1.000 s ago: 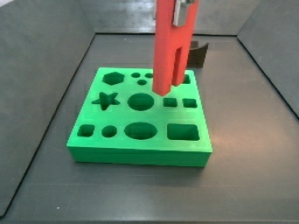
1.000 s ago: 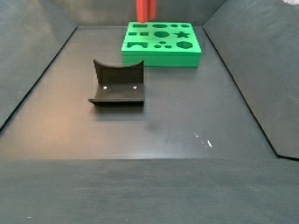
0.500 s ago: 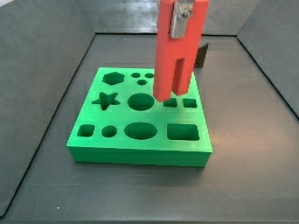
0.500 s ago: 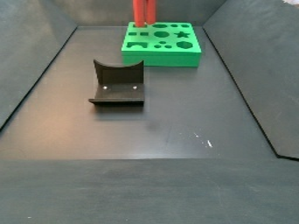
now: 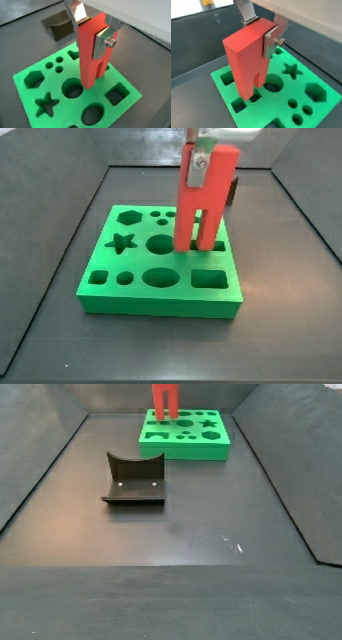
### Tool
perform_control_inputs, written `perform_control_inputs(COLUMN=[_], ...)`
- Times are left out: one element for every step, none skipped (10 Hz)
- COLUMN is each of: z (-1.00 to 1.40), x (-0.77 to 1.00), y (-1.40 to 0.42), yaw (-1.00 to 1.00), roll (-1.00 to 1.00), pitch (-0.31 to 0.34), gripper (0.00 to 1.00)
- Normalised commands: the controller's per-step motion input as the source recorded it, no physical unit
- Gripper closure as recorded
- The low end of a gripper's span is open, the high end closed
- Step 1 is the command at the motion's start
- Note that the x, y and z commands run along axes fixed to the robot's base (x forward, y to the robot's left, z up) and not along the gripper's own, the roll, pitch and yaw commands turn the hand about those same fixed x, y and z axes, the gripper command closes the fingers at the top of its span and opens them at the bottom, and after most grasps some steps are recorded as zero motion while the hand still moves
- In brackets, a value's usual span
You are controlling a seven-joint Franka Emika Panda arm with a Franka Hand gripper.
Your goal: Insert the double-square object.
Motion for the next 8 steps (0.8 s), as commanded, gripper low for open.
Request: perform_control_inputs(z=[-0.20, -0.09, -0.01, 0.00, -0.04, -0.18, -0.25, -0.23], x=[0.13, 0.26, 0.40, 0.40, 0.31, 0.17, 0.00, 0.00], y=[0.00, 0.00, 0.00, -0.03, -0.06, -0.02, 0.00, 0.03], yaw=[-0.93, -0.74, -0.50, -0.34, -0.19, 0.00, 0.06, 0.14], roll=[0.04, 0.08, 0.15, 0.25, 0.30, 0.29, 0.19, 0.13], pitch=[0.000, 0.004, 0.090, 0.143, 0.131, 0.069, 0.000, 0.000], gripper=[1.00, 1.00, 1.00, 1.00, 1.00, 1.00, 1.00, 1.00])
